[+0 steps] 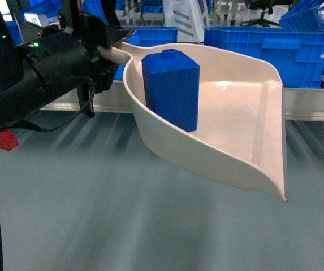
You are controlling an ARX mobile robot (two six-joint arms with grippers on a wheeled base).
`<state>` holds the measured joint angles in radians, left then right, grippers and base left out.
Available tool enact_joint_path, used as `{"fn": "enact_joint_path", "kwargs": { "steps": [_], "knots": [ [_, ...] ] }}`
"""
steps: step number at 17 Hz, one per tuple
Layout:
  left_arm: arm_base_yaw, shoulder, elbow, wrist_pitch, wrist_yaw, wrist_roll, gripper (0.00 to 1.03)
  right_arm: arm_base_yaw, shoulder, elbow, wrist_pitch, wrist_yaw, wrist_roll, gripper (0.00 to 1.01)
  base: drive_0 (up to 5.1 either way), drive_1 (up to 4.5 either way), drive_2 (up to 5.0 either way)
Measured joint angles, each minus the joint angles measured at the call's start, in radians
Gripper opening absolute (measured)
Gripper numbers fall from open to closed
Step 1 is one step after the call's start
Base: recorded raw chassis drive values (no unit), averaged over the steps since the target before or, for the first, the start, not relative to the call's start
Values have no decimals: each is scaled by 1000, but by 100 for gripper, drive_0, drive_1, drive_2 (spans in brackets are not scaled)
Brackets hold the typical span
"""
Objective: Place part in tray to right shelf
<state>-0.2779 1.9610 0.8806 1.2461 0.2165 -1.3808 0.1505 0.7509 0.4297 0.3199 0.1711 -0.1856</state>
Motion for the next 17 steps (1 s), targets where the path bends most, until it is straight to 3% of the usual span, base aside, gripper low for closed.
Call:
{"fn": "enact_joint_path", "kwargs": {
  "steps": [17],
  "knots": [
    [1,0,0,-1,2,-1,12,0,0,0,-1,0,0,98,-167,257,-590]
  ]
}}
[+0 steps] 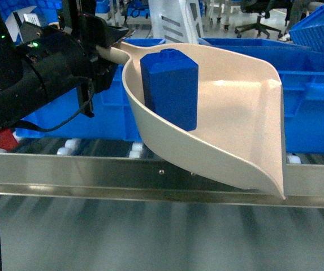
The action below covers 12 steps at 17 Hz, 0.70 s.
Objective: Place part in tray to right shelf
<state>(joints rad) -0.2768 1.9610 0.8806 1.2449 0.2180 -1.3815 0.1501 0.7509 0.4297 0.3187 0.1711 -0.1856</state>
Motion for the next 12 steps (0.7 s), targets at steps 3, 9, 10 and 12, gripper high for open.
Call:
{"fn": "enact_joint_path", "kwargs": {
  "steps": [3,9,10,12],
  "knots": [
    [2,0,0,-4,-4,0,12,0,8,0,-1,0,0,98,-177,246,-600],
    [-1,0,0,1,-2,0,12,0,6,0,1,0,0,98,-177,246,-600],
    [-1,0,0,-1,-3,0,12,0,6,0,1,0,0,98,-177,246,-600],
    [-1,0,0,1,-3,0,12,0,6,0,1,0,0,98,-177,246,-600]
  ]
}}
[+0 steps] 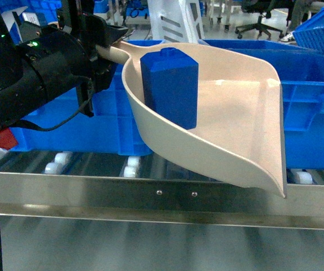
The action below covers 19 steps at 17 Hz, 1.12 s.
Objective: Place part in tray to right shelf
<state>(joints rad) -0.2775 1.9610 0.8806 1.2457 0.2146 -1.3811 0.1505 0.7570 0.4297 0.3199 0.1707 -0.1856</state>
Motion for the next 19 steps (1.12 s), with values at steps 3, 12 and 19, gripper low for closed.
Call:
{"fn": "enact_joint_path", "kwargs": {
  "steps": [3,12,19],
  "knots": [
    [0,0,0,0,0,0,12,0,0,0,0,0,0,98,-177,246,-600],
    [0,0,0,0,0,0,12,0,0,0,0,0,0,98,0,0,0],
    [0,0,0,-1,0,0,12,0,0,0,0,0,0,98,0,0,0]
  ]
}}
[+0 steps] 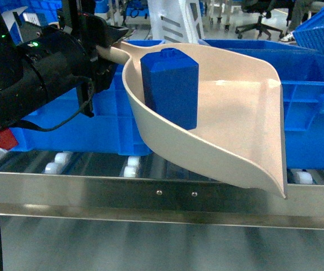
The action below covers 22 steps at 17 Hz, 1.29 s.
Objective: Place part in tray to right shelf
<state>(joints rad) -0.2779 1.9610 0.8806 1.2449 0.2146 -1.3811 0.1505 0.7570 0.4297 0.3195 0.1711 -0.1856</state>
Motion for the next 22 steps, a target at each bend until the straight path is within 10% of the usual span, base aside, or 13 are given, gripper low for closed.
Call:
{"fn": "enact_joint_path", "kwargs": {
  "steps": [18,22],
  "knots": [
    [0,0,0,0,0,0,12,0,0,0,0,0,0,98,0,0,0],
    [-15,-47,-7,-137,-148,-173,12,0,0,0,0,0,0,98,0,0,0]
  ]
}}
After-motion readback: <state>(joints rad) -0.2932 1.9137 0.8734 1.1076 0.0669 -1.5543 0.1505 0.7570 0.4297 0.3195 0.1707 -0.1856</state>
